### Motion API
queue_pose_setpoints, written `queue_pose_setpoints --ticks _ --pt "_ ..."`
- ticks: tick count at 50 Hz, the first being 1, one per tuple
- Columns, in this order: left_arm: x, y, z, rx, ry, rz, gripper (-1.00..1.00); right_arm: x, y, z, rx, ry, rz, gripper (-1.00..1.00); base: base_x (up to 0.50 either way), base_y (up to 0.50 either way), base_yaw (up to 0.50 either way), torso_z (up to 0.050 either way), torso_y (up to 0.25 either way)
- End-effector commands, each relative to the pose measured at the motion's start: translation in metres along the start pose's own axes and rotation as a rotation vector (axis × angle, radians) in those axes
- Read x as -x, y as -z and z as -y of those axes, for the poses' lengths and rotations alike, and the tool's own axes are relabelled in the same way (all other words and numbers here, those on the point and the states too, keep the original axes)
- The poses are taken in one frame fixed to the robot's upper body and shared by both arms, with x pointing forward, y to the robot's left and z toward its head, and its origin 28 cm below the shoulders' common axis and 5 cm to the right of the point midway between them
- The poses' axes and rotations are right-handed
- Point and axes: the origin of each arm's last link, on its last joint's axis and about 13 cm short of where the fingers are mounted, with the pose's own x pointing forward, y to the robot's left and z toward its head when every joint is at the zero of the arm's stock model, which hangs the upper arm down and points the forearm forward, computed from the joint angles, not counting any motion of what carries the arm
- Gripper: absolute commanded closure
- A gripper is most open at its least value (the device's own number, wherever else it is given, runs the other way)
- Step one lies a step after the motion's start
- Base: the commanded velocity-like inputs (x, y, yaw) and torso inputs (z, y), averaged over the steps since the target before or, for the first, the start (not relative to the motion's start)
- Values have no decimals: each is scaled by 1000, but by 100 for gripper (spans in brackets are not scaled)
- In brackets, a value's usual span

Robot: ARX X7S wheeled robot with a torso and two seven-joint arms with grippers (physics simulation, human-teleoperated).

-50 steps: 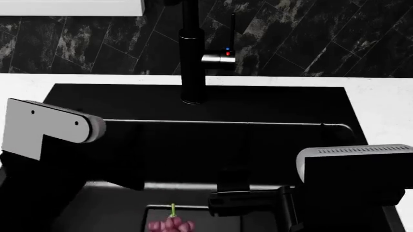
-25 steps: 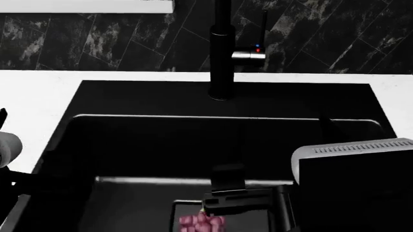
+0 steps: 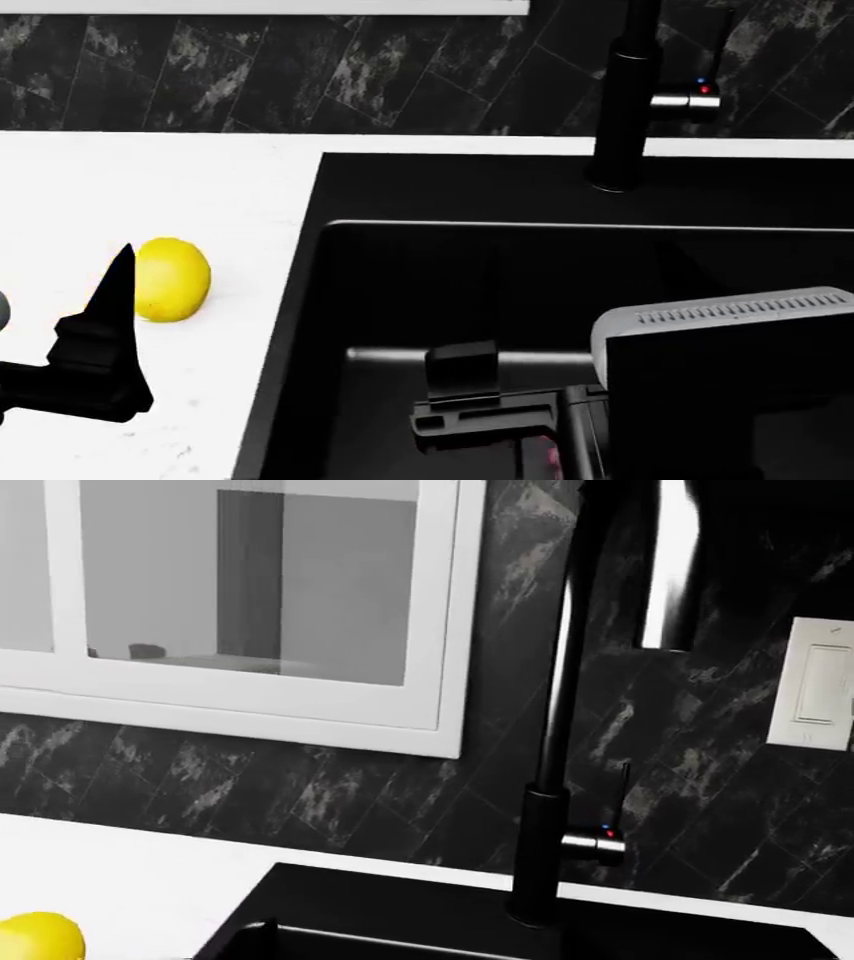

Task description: There is a mixed pile of frozen fruits and vegetables on the counter. Locate all the frozen vegetables and place the items in a bowl on the counter. Take all the frozen fruits and defrost them in a running sink.

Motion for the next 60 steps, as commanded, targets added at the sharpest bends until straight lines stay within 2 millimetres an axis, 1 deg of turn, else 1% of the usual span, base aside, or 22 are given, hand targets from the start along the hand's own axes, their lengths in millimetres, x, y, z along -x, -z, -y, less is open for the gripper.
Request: queue_pose_setpoints --ticks 1,2,12,15,20,24,26,29,34,38,42,43,45,46,48,51,53,56,57,60 --pt "-1 0 1 -1 0 3 -100 0 0 0 -2 8 6 -100 -12 500 0 0 0" --pt "2 -1 -1 -3 -1 3 -100 0 1 0 -1 8 6 -100 -1 500 0 0 0" --pt "-2 -1 2 -3 2 5 -100 -1 2 -1 2 2 2 -100 -1 500 0 0 0" --pt "4 -3 0 -5 6 8 -100 -1 2 -2 3 1 1 -100 -1 500 0 0 0" --pt "1 -2 2 -5 8 8 -100 -1 3 -3 3 -3 -2 -100 -1 500 0 0 0" --pt "4 -3 0 -4 10 8 -100 0 3 -3 4 -4 -2 -100 -1 500 0 0 0" --pt "1 -3 2 -3 9 8 -100 0 3 -3 7 -4 -6 -100 -1 500 0 0 0" --pt "4 -2 0 -3 10 7 -100 0 3 -3 5 -5 -5 -100 -1 500 0 0 0" --pt "4 -1 0 -6 17 1 -100 -1 3 -2 -10 4 -6 -100 -1 500 0 0 0" --pt "0 -1 3 -5 25 -1 -100 -2 6 -1 -33 15 -30 -100 0 102 0 0 0" --pt "2 -2 2 -1 26 -3 -100 -3 9 -2 -39 3 -62 -100 0 0 0 0 0" --pt "4 -1 0 2 25 -6 -100 -5 11 -4 -12 -22 -69 -100 0 0 0 0 0" --pt "4 -2 -2 13 21 -11 -100 -13 17 -8 -26 -70 -103 -100 0 0 0 0 0" --pt "5 -2 -3 11 20 -11 -100 -17 18 -7 -32 -66 -107 -100 0 0 0 0 0" --pt "7 -2 -2 11 26 -12 -100 -28 17 -9 0 -103 -113 -100 0 0 0 0 0" --pt "5 -1 -2 14 28 -15 -100 -38 14 -11 24 -145 -126 -100 0 0 0 0 0" --pt "4 0 0 11 34 -18 -100 -46 15 -12 22 -164 -141 -100 0 0 0 0 0" --pt "7 -1 -2 14 36 -19 -100 -54 16 -14 26 -178 -158 -100 0 0 0 0 0" --pt "8 -2 -3 13 36 -18 -100 -60 20 -16 45 -208 -205 -100 0 0 0 0 0" --pt "9 -1 -4 7 30 -15 -100 -70 21 -16 55 -209 -217 -100 0 0 0 0 0"
